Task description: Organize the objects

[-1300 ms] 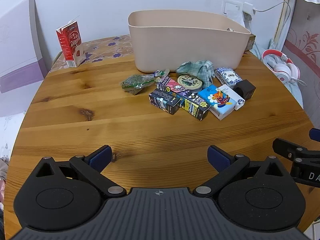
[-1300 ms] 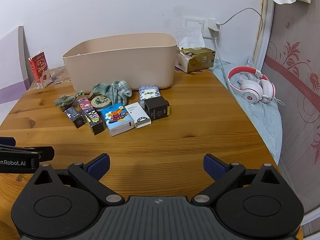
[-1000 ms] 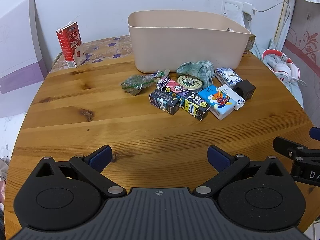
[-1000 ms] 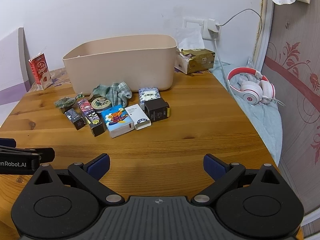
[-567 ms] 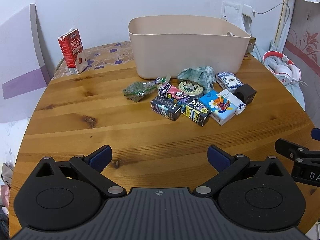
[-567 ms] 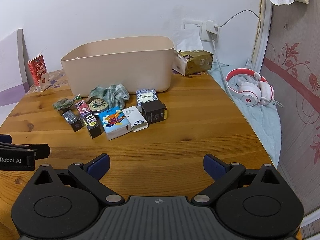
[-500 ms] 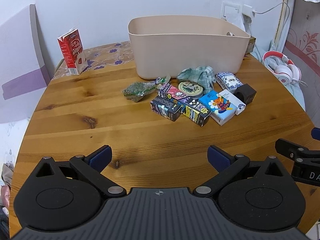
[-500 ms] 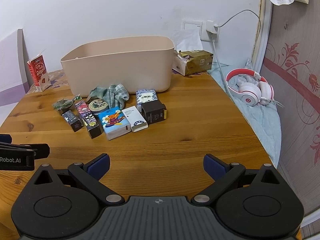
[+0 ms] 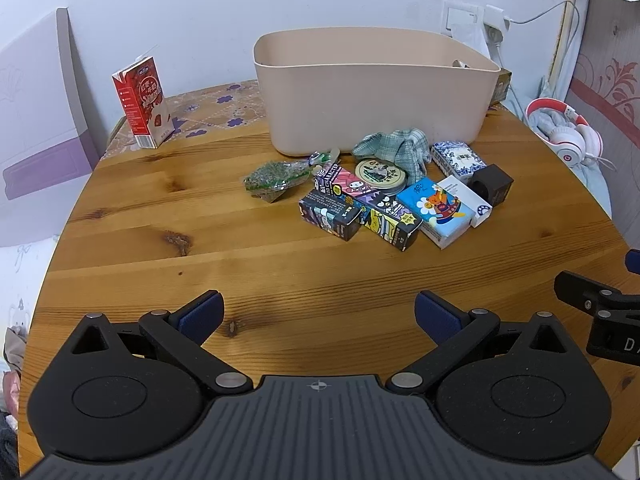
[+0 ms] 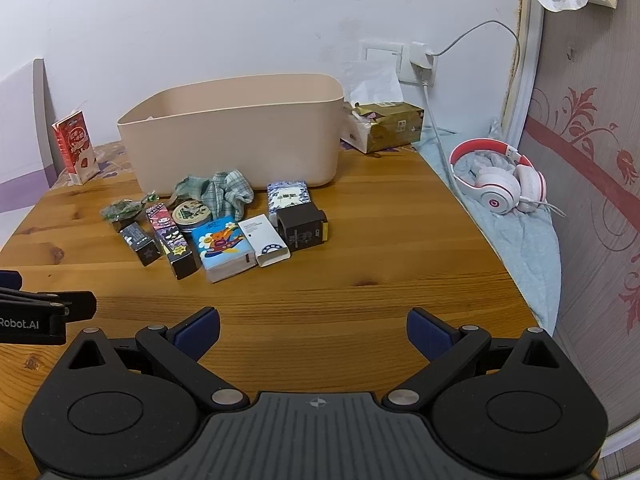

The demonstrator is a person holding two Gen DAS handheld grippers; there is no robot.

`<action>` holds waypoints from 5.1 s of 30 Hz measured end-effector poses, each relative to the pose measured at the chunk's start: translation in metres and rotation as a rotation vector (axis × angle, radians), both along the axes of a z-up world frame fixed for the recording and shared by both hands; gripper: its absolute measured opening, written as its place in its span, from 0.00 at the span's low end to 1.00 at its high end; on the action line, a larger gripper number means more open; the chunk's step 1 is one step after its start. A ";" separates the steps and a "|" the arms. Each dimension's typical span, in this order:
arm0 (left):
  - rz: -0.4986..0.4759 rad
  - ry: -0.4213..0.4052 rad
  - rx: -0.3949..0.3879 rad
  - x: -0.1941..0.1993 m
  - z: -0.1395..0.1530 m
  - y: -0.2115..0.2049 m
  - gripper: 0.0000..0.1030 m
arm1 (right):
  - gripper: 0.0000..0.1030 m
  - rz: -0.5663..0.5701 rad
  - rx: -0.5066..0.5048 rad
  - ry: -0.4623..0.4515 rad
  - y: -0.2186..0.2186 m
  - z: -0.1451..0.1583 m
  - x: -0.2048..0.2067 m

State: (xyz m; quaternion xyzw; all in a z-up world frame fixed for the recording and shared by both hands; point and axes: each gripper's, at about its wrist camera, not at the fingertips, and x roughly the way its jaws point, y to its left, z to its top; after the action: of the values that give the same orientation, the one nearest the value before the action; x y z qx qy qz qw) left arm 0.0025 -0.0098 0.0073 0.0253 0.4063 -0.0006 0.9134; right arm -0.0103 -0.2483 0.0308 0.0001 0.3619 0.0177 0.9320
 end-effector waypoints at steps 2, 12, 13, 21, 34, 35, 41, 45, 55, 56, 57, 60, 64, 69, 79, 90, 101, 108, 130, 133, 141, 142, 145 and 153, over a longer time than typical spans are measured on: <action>-0.001 0.000 -0.001 0.000 0.000 0.000 1.00 | 0.99 0.000 0.001 -0.001 0.001 0.000 0.000; -0.006 0.006 0.002 0.004 -0.003 0.000 1.00 | 0.99 0.009 0.005 -0.011 -0.001 -0.002 0.000; -0.006 0.006 0.003 0.004 -0.004 0.000 1.00 | 0.99 0.013 0.004 -0.011 -0.001 -0.002 0.000; -0.002 0.009 0.001 0.006 -0.008 0.000 1.00 | 0.99 0.024 0.004 -0.018 -0.001 -0.003 0.003; -0.010 0.008 -0.015 0.017 -0.011 0.003 1.00 | 0.98 0.033 0.001 -0.025 -0.004 -0.002 0.015; -0.011 0.006 -0.019 0.019 -0.012 0.003 1.00 | 0.98 0.033 0.001 -0.028 -0.005 -0.002 0.016; -0.027 -0.008 -0.021 0.035 -0.012 0.000 1.00 | 0.95 0.041 0.001 -0.038 -0.009 -0.003 0.033; -0.035 -0.012 -0.027 0.048 -0.016 -0.002 1.00 | 0.93 0.060 0.000 -0.040 -0.011 -0.005 0.048; -0.002 -0.024 -0.027 0.086 -0.030 0.002 1.00 | 0.89 0.109 -0.006 -0.018 -0.019 -0.019 0.098; 0.004 -0.022 -0.024 0.091 -0.033 0.003 1.00 | 0.88 0.112 -0.008 -0.011 -0.019 -0.023 0.104; 0.009 -0.021 -0.019 0.094 -0.035 0.004 1.00 | 0.87 0.116 -0.008 -0.005 -0.019 -0.026 0.108; 0.006 -0.020 -0.017 0.104 -0.043 0.007 1.00 | 0.84 0.126 -0.009 0.008 -0.018 -0.035 0.121; -0.019 -0.007 -0.031 0.113 -0.053 0.010 1.00 | 0.82 0.149 0.011 0.009 -0.018 -0.042 0.133; -0.050 0.000 -0.051 0.119 -0.062 0.013 0.85 | 0.72 0.180 0.007 0.012 -0.014 -0.049 0.145; -0.121 -0.062 -0.044 0.119 -0.061 0.006 0.54 | 0.42 0.188 0.047 0.011 -0.015 -0.048 0.150; -0.163 -0.112 0.002 0.094 -0.034 -0.002 0.53 | 0.42 0.153 0.067 -0.023 -0.023 -0.025 0.128; -0.095 -0.218 0.029 0.097 0.036 -0.011 0.53 | 0.42 0.135 0.083 -0.157 -0.035 0.048 0.124; -0.062 -0.252 0.019 0.142 0.067 -0.019 0.53 | 0.42 0.130 0.078 -0.246 -0.035 0.087 0.155; -0.024 -0.005 -0.006 0.277 0.017 -0.027 0.55 | 0.42 0.174 -0.035 -0.086 0.021 0.040 0.276; -0.032 -0.040 -0.009 0.271 0.021 -0.029 0.69 | 0.42 0.168 -0.037 -0.084 0.022 0.038 0.275; -0.041 -0.148 0.012 0.241 0.045 -0.031 0.84 | 0.70 0.160 -0.033 -0.161 0.014 0.058 0.247; -0.042 -0.153 0.009 0.237 0.047 -0.030 0.85 | 0.72 0.156 -0.029 -0.172 0.013 0.062 0.242; -0.045 -0.171 0.004 0.220 0.055 -0.025 0.85 | 0.83 0.146 -0.023 -0.202 0.010 0.071 0.223; -0.080 -0.188 0.019 0.168 0.058 0.001 0.88 | 1.00 0.139 -0.085 -0.219 0.007 0.072 0.174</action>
State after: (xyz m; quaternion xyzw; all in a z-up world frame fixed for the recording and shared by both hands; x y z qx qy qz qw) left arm 0.1710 -0.0089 0.0649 0.0499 0.3175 -0.0309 0.9464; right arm 0.1633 -0.2418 0.1023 -0.0662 0.2573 0.0669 0.9617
